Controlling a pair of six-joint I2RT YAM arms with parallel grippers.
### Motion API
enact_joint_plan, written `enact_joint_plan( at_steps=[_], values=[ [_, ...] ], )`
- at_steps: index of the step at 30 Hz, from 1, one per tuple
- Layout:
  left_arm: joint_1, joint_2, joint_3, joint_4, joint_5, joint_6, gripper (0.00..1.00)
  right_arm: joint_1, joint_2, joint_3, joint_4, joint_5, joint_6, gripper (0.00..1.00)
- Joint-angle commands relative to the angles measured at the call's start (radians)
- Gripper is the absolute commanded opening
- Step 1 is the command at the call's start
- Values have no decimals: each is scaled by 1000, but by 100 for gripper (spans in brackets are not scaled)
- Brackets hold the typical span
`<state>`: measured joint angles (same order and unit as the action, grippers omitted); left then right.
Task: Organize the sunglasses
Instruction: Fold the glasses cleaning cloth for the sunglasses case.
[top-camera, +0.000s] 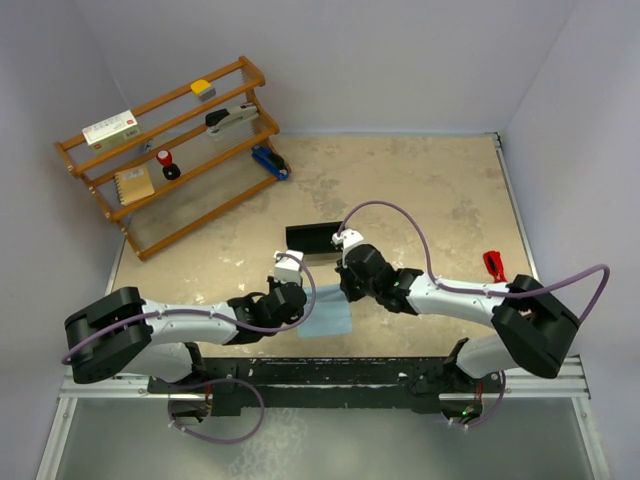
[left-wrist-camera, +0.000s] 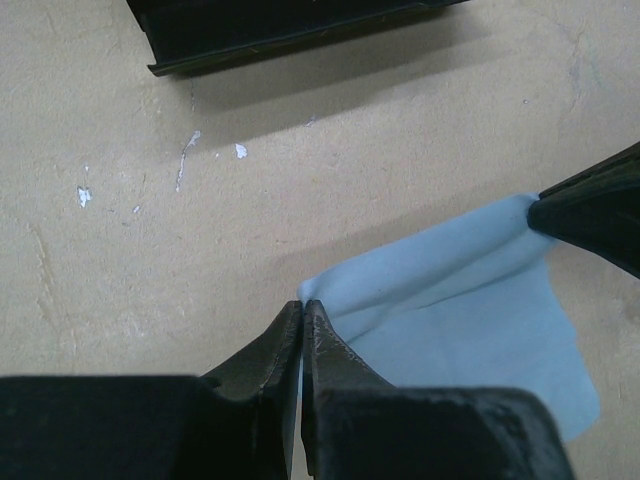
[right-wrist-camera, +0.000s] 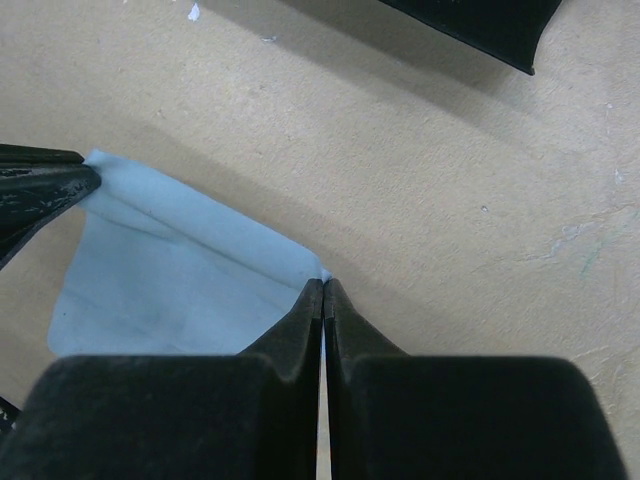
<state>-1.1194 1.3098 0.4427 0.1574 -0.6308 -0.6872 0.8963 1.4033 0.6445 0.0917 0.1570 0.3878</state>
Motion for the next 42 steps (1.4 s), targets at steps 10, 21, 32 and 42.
enact_joint_plan(
  at_steps=[10,21,32,42],
  values=[
    [3,-26,-15,60,29,11,0,3,-56,-21,31,-35,-21,0],
    [3,-61,-32,57,33,18,0,10,-85,-42,26,-46,-20,0],
    [0,-68,-48,71,54,15,0,21,-104,-61,28,-52,-16,0],
    [-15,-71,-63,81,63,-3,0,30,-98,-75,40,-53,-13,0]
  ],
)
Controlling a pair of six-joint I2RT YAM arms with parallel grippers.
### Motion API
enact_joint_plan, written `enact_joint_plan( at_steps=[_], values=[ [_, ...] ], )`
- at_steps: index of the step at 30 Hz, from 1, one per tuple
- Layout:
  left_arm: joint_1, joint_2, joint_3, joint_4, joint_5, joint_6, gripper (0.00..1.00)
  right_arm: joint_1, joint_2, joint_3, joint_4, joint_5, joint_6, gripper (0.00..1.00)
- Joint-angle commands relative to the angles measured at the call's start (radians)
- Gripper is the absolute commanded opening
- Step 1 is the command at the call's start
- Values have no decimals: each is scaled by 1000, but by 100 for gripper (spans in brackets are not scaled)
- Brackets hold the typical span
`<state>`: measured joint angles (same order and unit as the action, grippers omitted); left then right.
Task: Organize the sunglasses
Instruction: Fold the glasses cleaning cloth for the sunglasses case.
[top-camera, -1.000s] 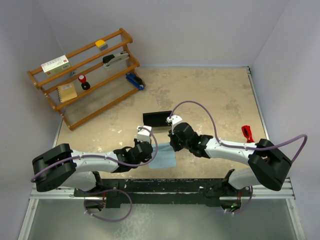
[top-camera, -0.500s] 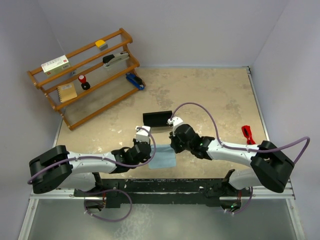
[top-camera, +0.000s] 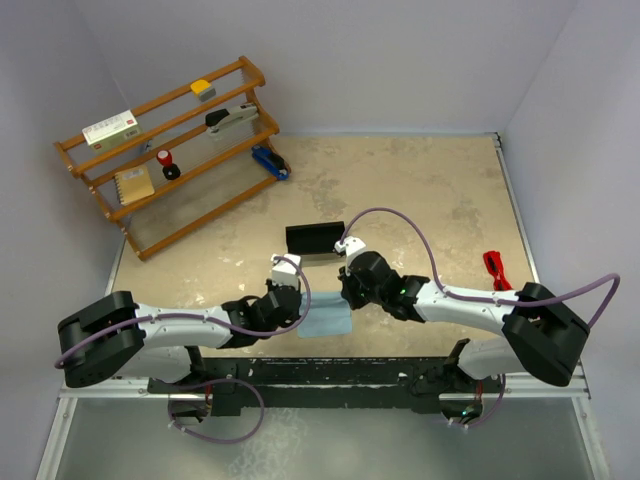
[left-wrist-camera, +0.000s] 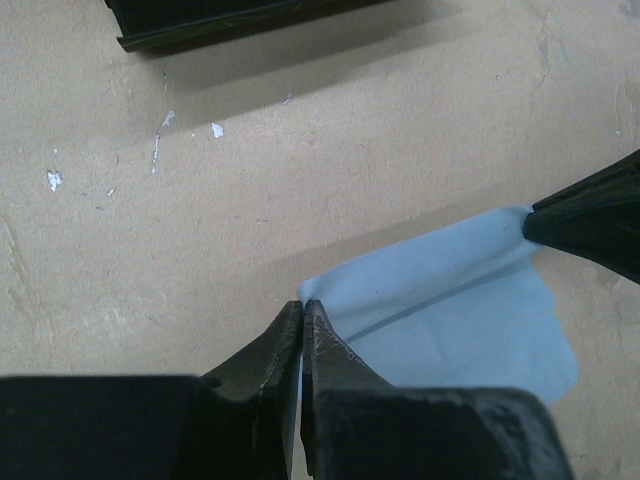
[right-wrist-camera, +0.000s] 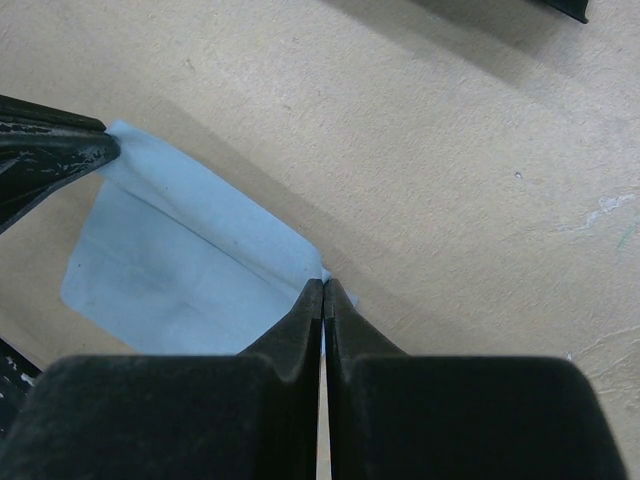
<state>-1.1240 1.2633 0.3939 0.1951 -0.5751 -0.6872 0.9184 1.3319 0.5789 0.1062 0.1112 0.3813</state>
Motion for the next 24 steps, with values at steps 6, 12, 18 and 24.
enact_joint_plan(
  at_steps=[6,12,18,24],
  values=[
    [-27,-14,-15,51,10,-14,0,11,-31,-15,26,-5,-6,0],
    [-38,-16,-24,59,0,-30,0,17,-37,-21,27,-4,-5,0],
    [-53,-20,-32,64,-10,-42,0,24,-45,-28,27,-2,-4,0],
    [-71,-19,-32,62,-22,-54,0,33,-49,-32,26,-1,-2,0]
  ],
)
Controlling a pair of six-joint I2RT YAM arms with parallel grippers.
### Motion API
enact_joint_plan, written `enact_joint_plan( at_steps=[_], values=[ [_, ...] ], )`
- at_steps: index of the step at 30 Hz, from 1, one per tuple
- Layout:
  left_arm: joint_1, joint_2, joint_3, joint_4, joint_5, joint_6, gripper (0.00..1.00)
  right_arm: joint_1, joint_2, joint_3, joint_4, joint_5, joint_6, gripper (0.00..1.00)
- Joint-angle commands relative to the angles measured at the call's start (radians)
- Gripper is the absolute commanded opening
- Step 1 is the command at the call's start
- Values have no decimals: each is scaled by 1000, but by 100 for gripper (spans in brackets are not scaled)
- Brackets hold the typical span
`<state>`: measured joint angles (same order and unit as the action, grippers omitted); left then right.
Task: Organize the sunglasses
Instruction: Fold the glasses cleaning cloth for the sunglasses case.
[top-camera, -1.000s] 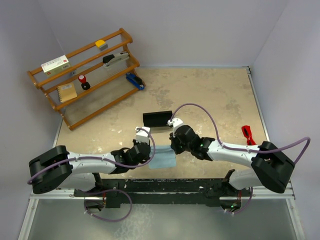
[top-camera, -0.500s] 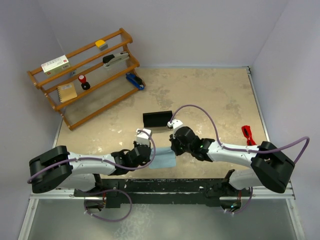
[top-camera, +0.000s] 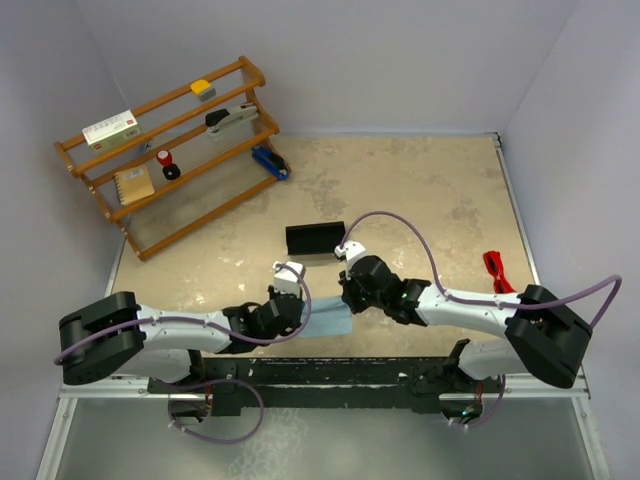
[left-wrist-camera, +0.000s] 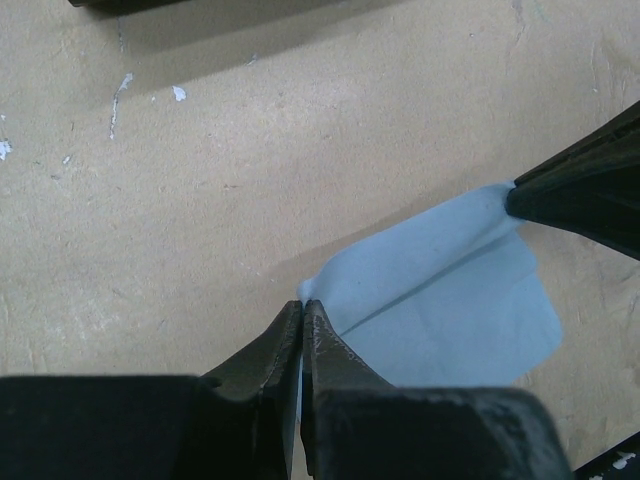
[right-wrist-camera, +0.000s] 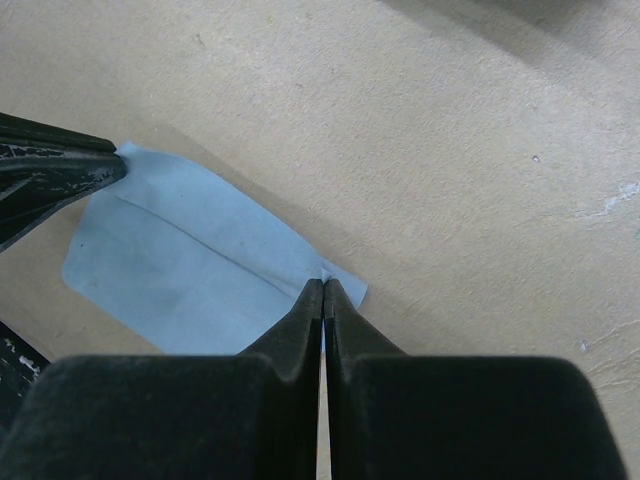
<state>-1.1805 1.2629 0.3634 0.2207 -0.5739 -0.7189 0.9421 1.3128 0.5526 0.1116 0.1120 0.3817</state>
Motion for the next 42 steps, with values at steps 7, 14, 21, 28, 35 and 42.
enact_joint_plan(
  at_steps=[7,14,21,28,35,42],
  values=[
    [-38,-23,-2,23,-43,-34,0,20,-35,-13,19,3,2,0],
    [-54,-40,-9,10,-63,-45,0,34,-50,-21,10,9,5,0],
    [-59,-57,-21,2,-71,-51,0,48,-62,-34,3,17,15,0],
    [-61,-66,-38,4,-71,-58,0,62,-72,-43,-3,30,25,0],
    [-72,-62,-40,9,-73,-66,0,75,-71,-48,0,41,29,0],
    [-89,-55,-38,16,-80,-74,0,86,-76,-55,-2,55,34,0]
  ],
)
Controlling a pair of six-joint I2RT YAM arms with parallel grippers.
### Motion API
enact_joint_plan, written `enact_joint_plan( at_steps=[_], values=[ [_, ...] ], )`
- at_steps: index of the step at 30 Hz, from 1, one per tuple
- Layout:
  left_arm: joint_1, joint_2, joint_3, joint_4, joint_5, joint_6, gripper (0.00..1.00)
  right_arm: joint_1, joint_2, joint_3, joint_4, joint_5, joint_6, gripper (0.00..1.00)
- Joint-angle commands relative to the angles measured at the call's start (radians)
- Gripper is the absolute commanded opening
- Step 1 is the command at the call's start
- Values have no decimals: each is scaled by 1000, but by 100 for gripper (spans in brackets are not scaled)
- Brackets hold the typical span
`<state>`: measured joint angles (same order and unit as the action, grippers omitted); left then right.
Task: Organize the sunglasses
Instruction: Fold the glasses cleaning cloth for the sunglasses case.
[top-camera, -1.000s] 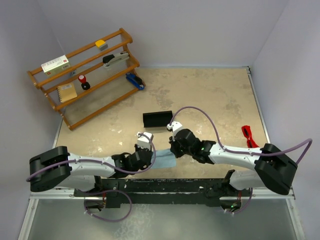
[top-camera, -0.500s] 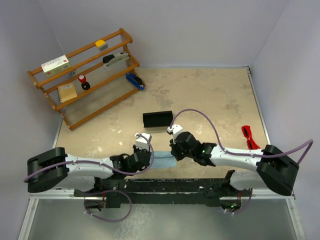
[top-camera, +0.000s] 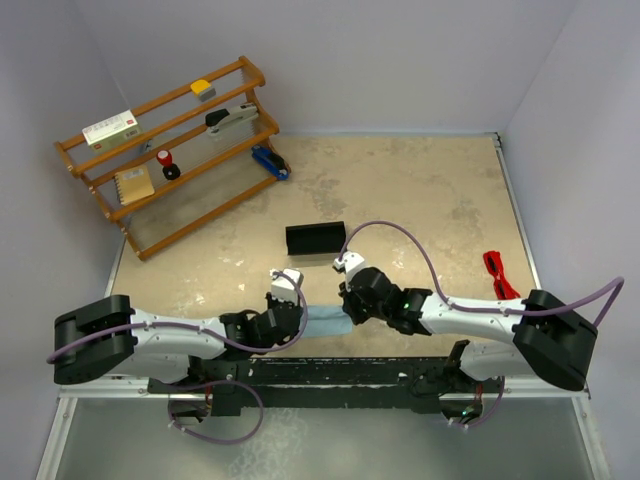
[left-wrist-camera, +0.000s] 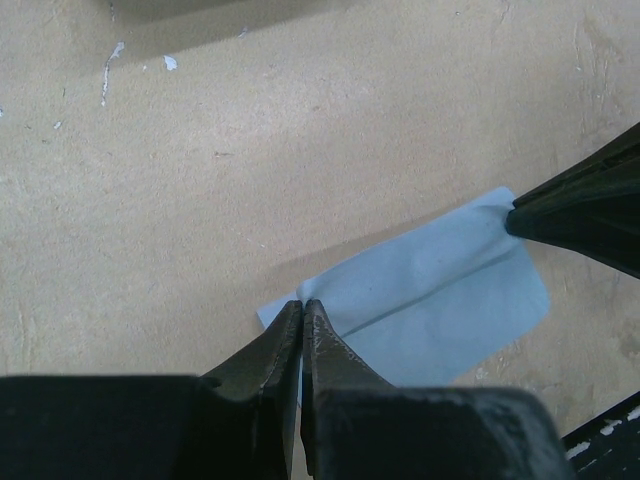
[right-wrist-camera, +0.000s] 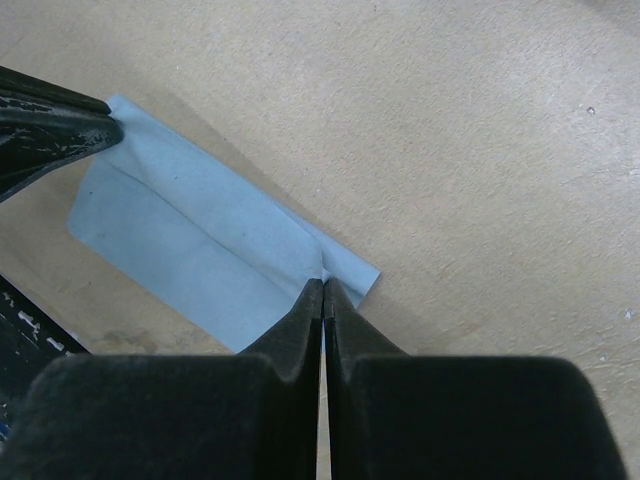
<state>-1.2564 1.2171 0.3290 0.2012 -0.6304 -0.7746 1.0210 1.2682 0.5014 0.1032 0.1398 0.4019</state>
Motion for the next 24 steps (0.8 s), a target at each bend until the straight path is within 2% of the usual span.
enact_joint_plan(
  at_steps=[1,19,24],
  values=[
    [-16,-8,-3,35,-24,-20,0,8,-35,-8,7,27,15,0],
    [-45,-4,-1,24,-56,-40,0,14,-51,-31,24,13,24,0],
    [-45,-11,-4,17,-57,-39,0,14,-54,-37,34,-7,27,5]
  ],
)
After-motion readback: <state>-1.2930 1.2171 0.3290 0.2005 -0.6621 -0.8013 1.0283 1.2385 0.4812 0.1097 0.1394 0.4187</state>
